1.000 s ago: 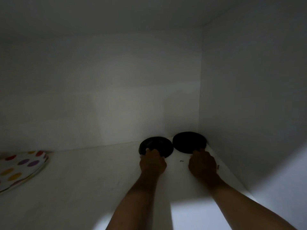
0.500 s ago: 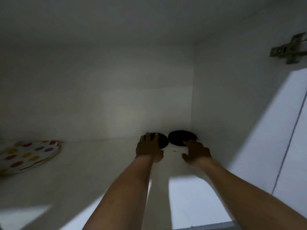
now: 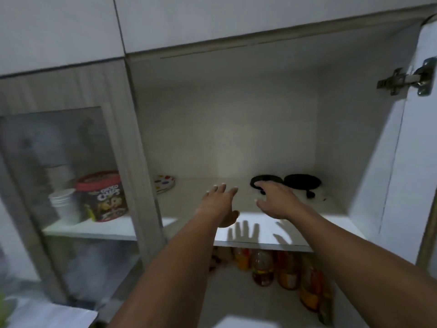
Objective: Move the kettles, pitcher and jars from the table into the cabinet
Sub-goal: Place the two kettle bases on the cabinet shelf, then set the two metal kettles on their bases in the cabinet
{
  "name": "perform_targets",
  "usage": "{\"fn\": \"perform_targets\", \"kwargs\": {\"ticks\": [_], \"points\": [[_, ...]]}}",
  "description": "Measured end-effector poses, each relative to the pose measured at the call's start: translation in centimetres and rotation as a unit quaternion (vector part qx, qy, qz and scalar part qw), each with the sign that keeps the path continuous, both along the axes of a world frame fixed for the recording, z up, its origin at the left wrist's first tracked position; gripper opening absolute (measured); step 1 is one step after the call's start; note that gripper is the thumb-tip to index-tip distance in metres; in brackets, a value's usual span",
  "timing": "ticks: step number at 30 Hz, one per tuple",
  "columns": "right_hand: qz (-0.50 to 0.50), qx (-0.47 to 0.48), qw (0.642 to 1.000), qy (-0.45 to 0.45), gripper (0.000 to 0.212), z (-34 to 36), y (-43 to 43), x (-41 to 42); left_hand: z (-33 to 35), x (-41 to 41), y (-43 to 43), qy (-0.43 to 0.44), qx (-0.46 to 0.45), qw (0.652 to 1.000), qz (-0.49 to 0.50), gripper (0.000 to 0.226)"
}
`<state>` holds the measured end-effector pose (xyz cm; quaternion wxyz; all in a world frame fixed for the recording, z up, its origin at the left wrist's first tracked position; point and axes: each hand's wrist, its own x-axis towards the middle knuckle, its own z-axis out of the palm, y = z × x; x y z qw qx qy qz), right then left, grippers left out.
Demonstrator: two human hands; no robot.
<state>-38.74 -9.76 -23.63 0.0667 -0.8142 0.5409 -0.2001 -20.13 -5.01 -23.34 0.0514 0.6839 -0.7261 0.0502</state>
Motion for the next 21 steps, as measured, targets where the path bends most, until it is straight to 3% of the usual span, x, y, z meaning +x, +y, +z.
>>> {"fn": "perform_targets", "kwargs": {"ticks": [6,13,17,21], "points": [[0.092,-0.026,0.995,-0.029,0.055,1.7,5.9,10.2,1.1,10.1,9.8,0.009,-0.038,0.996,0.082,0.074],[0.228,-0.01,0.973,-0.039,0.045,1.7,14.5,29.0,0.6,26.0,23.3,0.044,-0.065,0.972,0.222,0.067],[0.313,0.017,0.949,-0.04,0.045,0.0,21.6,41.6,-1.6,35.8,33.7,0.058,-0.052,0.943,0.324,0.068],[0.402,0.056,0.913,-0.023,0.044,-3.9,30.7,52.8,-4.8,44.4,45.4,0.089,-0.056,0.886,0.452,0.068]]}}
